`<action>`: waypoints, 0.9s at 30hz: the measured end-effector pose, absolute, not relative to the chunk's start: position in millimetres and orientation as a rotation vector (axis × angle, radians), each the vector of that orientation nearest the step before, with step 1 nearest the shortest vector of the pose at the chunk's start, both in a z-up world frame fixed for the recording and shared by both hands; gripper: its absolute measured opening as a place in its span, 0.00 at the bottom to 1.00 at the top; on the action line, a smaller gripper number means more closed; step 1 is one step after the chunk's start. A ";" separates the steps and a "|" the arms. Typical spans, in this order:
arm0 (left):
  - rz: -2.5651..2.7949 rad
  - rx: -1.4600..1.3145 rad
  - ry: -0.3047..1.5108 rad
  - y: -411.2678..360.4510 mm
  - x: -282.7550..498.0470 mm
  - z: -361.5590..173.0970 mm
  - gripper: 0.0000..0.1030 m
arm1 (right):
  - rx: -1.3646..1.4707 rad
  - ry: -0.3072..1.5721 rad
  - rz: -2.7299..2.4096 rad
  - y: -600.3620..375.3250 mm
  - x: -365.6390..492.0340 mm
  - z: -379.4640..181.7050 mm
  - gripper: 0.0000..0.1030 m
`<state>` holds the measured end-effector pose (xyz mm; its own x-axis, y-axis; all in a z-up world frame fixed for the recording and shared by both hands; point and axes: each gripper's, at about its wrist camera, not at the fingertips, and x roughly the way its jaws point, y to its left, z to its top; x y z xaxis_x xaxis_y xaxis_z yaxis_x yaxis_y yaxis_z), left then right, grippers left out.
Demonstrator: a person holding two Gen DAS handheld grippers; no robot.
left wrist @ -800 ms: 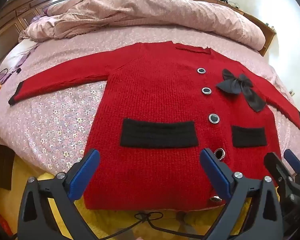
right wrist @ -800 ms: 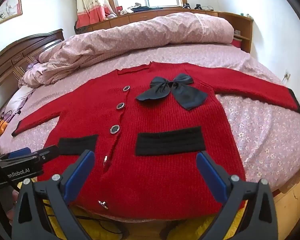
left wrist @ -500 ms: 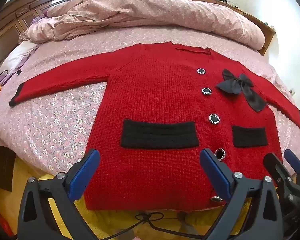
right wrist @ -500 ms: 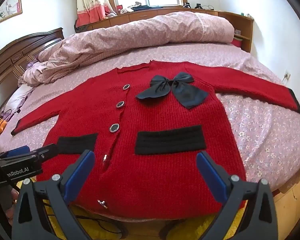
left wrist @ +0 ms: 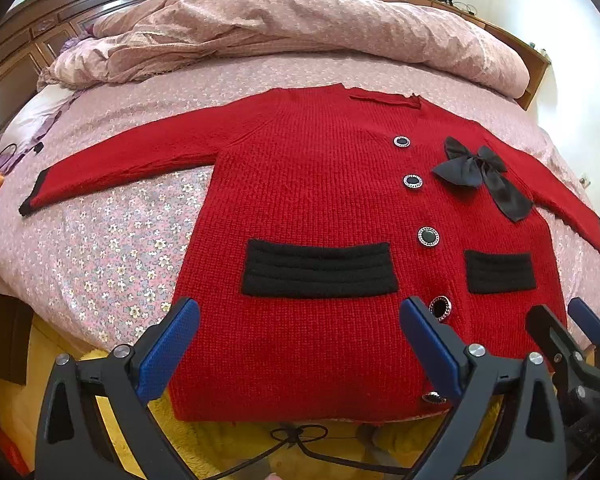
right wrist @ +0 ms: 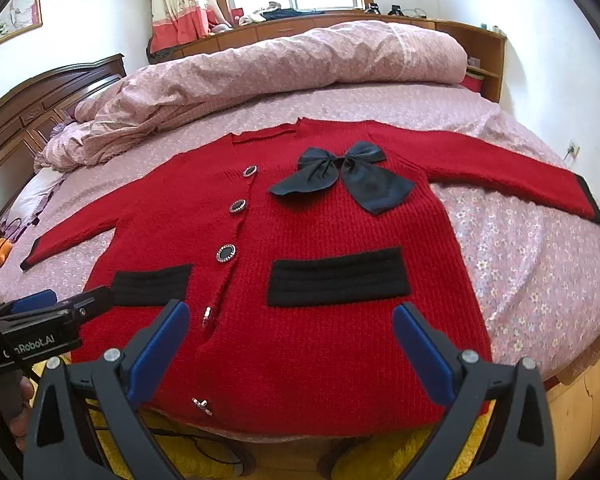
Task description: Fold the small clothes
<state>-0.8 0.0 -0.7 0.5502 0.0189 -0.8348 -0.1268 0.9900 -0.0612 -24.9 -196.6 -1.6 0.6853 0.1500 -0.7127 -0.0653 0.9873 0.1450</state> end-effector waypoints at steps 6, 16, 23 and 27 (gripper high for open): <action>0.086 -0.117 0.988 0.1 -1.3 -1.1 0.94 | 0.109 0.808 0.117 -197.0 -24.4 -1.3 1.00; 0.088 -0.115 0.989 0.2 -1.5 -0.6 0.94 | 0.109 0.801 0.117 -196.6 -26.5 2.4 1.00; 0.090 -0.113 0.990 0.1 -1.1 -0.6 0.94 | 0.110 0.801 0.117 -196.5 -26.8 3.3 1.00; 0.089 -0.112 0.991 0.2 -1.3 -0.8 0.94 | 0.109 0.802 0.117 -196.7 -26.5 2.7 1.00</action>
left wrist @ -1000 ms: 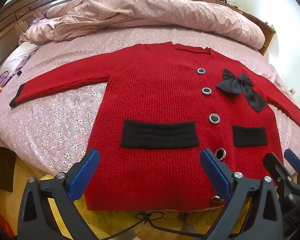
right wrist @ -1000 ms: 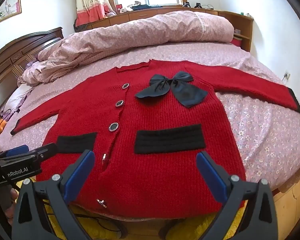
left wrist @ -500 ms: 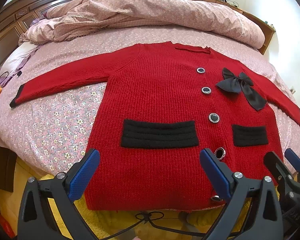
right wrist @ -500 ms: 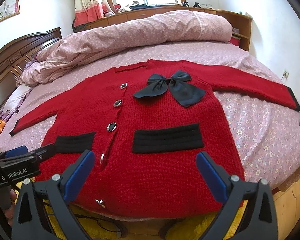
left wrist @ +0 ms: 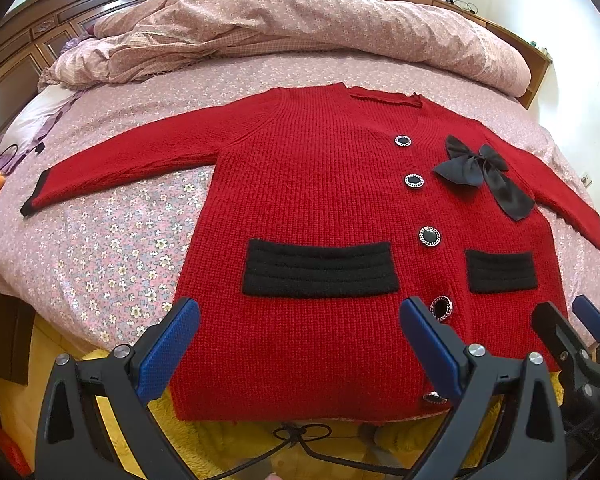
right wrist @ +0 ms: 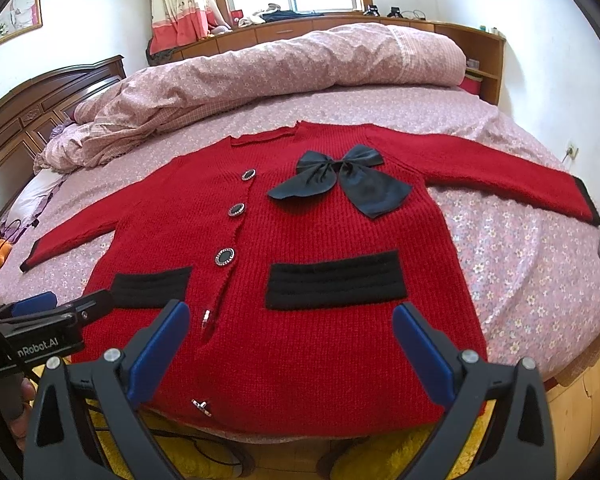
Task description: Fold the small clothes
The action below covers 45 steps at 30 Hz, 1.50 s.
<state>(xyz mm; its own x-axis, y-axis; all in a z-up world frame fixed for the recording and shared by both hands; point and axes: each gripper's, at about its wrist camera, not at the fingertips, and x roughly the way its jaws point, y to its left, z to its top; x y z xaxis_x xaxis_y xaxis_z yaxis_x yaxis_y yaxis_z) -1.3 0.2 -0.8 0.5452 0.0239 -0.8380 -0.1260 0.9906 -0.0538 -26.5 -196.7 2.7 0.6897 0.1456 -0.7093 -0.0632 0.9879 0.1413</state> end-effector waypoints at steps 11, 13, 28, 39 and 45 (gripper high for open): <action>0.093 -0.109 1.001 -1.2 3.8 -4.1 0.94 | 0.116 0.801 0.117 -199.6 -23.3 6.0 1.00; 0.094 -0.105 1.005 -2.1 5.9 -5.4 0.94 | 0.119 0.803 0.117 -201.6 -21.0 6.4 1.00; 0.105 -0.084 1.015 -11.2 24.0 -2.2 0.94 | 0.187 0.795 0.096 -231.3 -5.2 8.7 1.00; 0.082 -0.044 1.003 -26.5 52.0 12.0 0.94 | 0.235 0.775 0.004 -284.3 15.2 15.0 1.00; 0.055 -0.032 1.009 -41.7 70.9 11.5 0.94 | 0.276 0.773 -0.075 -330.2 31.5 12.7 1.00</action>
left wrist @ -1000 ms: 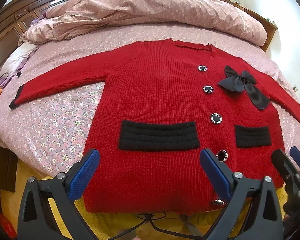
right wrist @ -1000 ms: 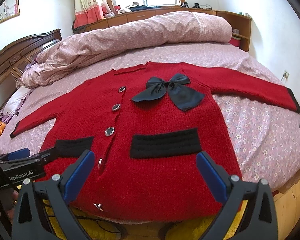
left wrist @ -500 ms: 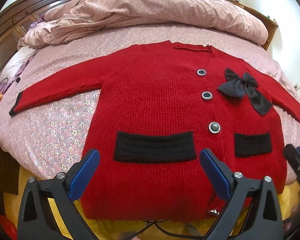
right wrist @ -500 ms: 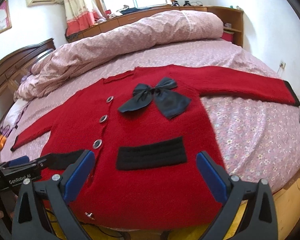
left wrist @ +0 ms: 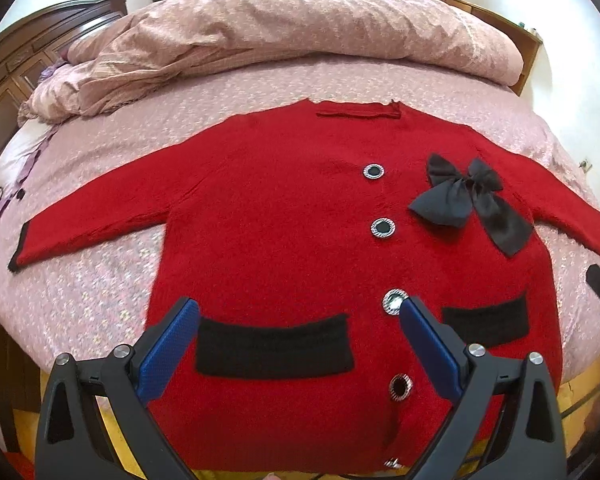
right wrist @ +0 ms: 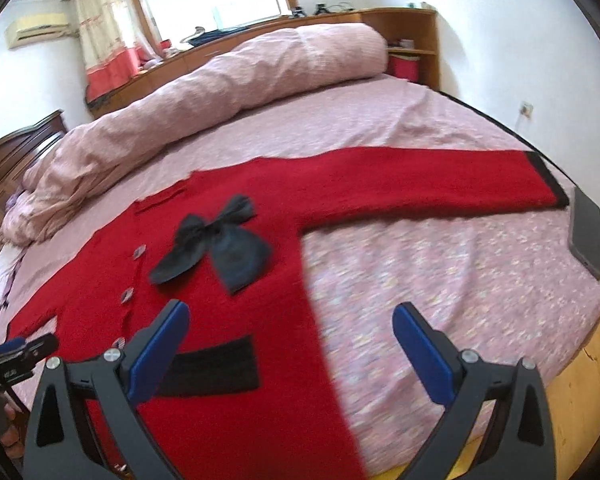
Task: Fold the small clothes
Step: 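Move the right tool to the black-cuffed sleeve and grasp the cuff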
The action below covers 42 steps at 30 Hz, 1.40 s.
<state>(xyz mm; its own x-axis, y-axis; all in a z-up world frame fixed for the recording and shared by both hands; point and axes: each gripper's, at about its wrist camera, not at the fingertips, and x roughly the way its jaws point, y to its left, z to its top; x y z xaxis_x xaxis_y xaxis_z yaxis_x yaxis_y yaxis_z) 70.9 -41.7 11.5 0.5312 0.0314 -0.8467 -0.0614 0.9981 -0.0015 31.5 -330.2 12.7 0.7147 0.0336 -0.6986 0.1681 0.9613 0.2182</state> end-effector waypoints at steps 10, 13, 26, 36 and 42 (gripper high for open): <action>0.049 -0.009 1.020 -56.4 111.8 -9.5 0.94 | 0.356 0.804 -0.192 -416.0 67.1 -2.8 1.00; 0.048 -0.004 1.027 -58.0 120.6 -16.6 0.94 | 0.421 0.815 -0.199 -440.0 78.7 -10.7 1.00; 0.041 0.014 1.097 -69.6 134.9 -61.7 0.94 | 0.599 0.830 -0.346 -518.7 119.3 -44.2 1.00; 0.028 -0.016 1.082 -70.4 135.7 -70.6 0.97 | 0.573 0.786 -0.376 -532.9 137.2 -48.1 1.00; 0.038 -0.017 1.056 -71.0 132.5 -72.9 0.97 | 0.656 0.707 -0.360 -543.9 128.6 -52.4 1.00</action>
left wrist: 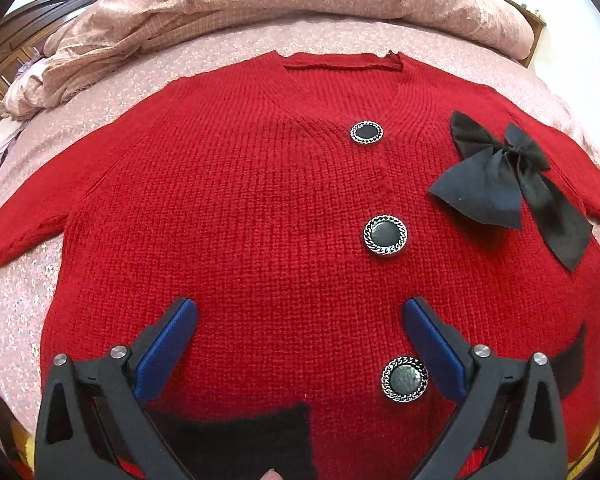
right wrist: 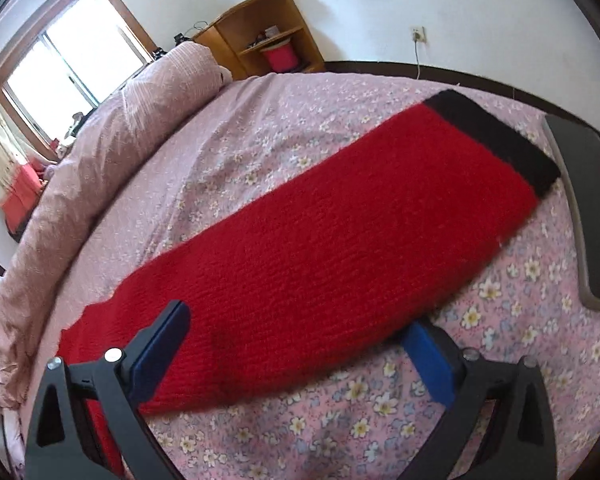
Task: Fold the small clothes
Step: 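Move the right tool to the black-cuffed sleeve and grasp the cuff, then lift the sleeve with the right tool, fold it across the cardigan front, release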
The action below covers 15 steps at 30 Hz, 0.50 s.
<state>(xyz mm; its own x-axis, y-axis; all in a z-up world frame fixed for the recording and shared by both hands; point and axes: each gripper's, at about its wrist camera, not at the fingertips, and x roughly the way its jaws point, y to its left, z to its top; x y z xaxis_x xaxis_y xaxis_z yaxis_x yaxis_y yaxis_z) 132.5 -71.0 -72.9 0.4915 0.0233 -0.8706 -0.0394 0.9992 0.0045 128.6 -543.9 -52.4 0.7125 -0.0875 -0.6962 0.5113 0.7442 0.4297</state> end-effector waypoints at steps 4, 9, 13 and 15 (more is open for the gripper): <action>0.029 -0.018 1.056 -69.9 130.6 -72.6 0.97 | 0.646 0.721 -0.340 -545.2 130.7 -49.9 1.00; 0.024 -0.015 1.048 -69.8 130.2 -71.7 0.97 | 0.701 0.679 -0.370 -556.5 136.5 -46.0 0.80; 0.004 -0.017 1.050 -67.7 130.4 -69.1 0.96 | 0.697 0.698 -0.402 -564.5 137.7 -45.2 0.19; -0.004 -0.012 1.053 -67.1 130.3 -66.8 0.93 | 0.728 0.700 -0.379 -569.2 135.8 -46.1 0.11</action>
<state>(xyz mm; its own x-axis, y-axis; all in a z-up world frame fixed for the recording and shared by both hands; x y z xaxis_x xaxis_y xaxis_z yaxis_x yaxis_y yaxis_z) 130.3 -67.1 -66.8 0.4947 -0.0093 -0.8690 -0.0024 0.9999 -0.0121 135.8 -569.2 -46.1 0.7126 -0.0781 -0.6972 0.5405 0.6945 0.4748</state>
